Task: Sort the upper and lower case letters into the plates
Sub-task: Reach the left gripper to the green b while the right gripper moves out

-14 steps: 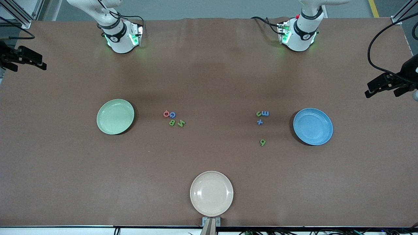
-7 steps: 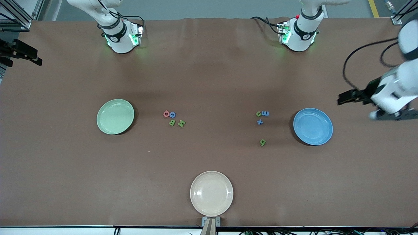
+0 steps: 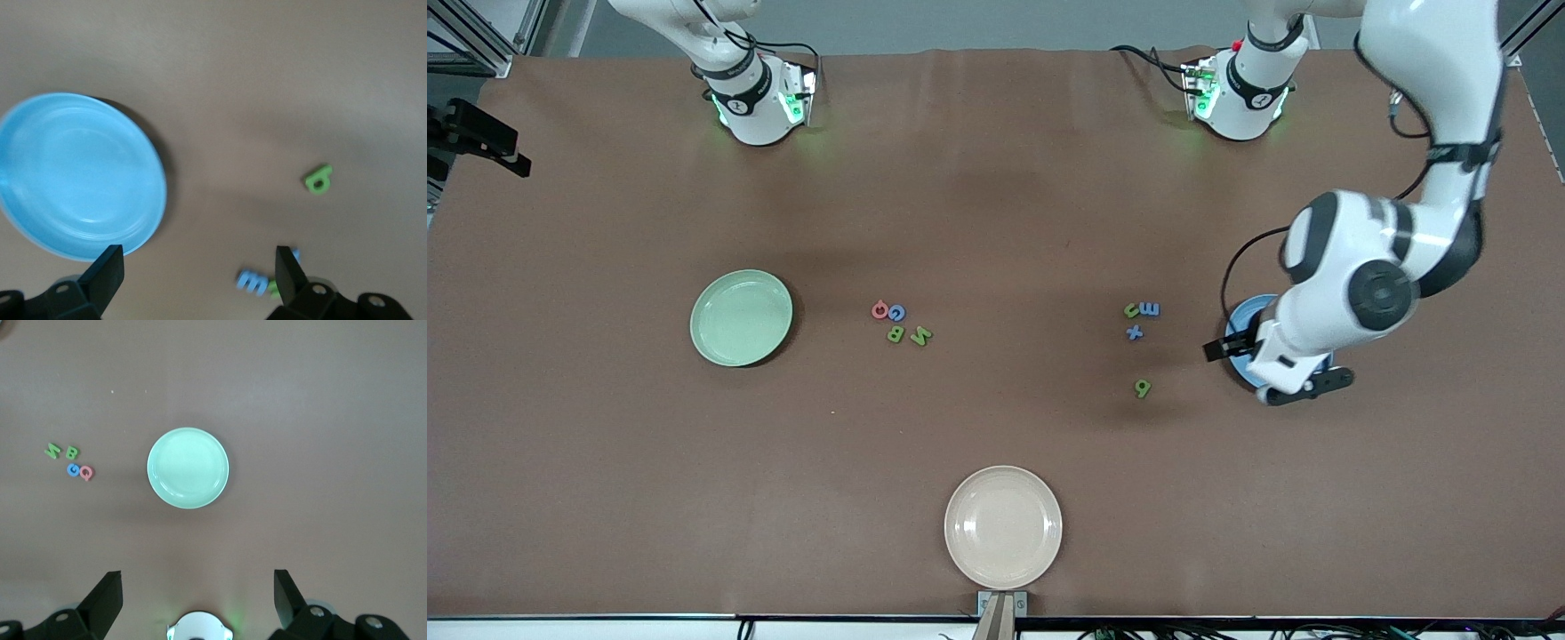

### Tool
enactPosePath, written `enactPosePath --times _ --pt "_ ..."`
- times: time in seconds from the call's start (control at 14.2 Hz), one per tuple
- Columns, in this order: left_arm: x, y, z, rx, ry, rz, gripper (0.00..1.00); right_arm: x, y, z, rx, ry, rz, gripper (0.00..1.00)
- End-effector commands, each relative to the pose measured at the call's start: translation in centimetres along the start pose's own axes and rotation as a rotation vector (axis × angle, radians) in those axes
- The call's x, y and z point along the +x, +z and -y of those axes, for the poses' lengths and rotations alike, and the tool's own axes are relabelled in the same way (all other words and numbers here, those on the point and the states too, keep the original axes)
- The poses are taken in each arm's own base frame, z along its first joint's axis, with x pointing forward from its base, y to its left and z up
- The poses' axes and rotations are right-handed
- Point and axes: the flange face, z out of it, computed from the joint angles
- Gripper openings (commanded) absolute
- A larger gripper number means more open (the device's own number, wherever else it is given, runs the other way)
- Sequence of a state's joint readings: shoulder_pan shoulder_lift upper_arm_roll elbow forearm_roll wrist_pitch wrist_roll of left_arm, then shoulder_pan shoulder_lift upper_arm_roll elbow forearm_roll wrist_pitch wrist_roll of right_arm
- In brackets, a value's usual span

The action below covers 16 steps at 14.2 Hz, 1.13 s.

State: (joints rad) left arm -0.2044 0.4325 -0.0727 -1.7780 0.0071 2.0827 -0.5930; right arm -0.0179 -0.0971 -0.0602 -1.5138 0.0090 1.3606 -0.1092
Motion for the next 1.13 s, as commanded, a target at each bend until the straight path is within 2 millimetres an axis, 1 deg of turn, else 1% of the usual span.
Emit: enactPosePath --times 0.0,0.07,0.14,0.21,0.28,0.35,0.42,0.49,0.56,0.63,0.7,0.84,0.92,1.06 --pt "0.8 2.6 -2.0 -0.013 -0.122 -0.062 1.0 1.5 0.5 -0.5 0.008 -0.001 0.001 1.0" --pt "1.2 3.8 -2.6 -0.031 -0.12 -0.082 1.0 2.6 1.5 -0.5 0.004 -0.002 -0.002 1.0" --pt "1.1 4.5 -3.5 -0.048 -0.103 -0.101 1.0 4.2 2.7 -0.6 0.003 0.0 -0.011 1.0" --pt "0.8 5.0 -4.6 -0.064 -0.079 -0.121 1.0 5.6 4.2 -0.7 0.003 -0.002 -0.005 1.0" --pt "0.7 5.2 -4.9 -0.071 -0.042 -0.133 1.0 6.6 5.3 -0.5 0.0 -0.006 -0.001 1.0" --pt "0.6 5.5 -5.3 -0.074 0.035 -0.139 0.99 7.8 6.9 -0.4 -0.001 -0.01 0.011 1.0" --pt "0.4 5.9 -5.8 -0.074 0.152 -0.142 0.97 9.2 9.2 0.3 -0.008 -0.024 0.049 1.0" --pt "0.2 6.2 -6.1 -0.069 0.265 -0.145 0.95 9.7 9.9 1.6 -0.018 -0.041 0.056 1.0" --pt "0.2 7.1 -6.2 -0.062 0.346 -0.138 0.95 10.2 10.7 3.1 -0.021 -0.039 0.052 1.0" --pt "0.2 7.7 -6.3 -0.062 0.413 -0.143 0.95 10.6 11.9 4.3 -0.013 0.02 0.046 1.0" --pt "-0.2 8.8 -6.8 -0.064 0.47 -0.136 0.95 11.3 13.6 5.7 -0.013 0.102 0.046 1.0" --pt "-0.5 11.0 -7.1 -0.058 0.494 -0.112 0.92 11.8 16.1 10.3 -0.023 0.176 0.041 1.0" --pt "-0.7 11.5 -7.5 -0.066 0.5 -0.117 0.91 12.5 18.0 11.8 -0.026 0.209 0.043 1.0" --pt "-1.1 11.7 -8.1 -0.072 0.512 -0.116 0.9 13.2 21.8 15.2 -0.004 0.228 0.058 1.0"
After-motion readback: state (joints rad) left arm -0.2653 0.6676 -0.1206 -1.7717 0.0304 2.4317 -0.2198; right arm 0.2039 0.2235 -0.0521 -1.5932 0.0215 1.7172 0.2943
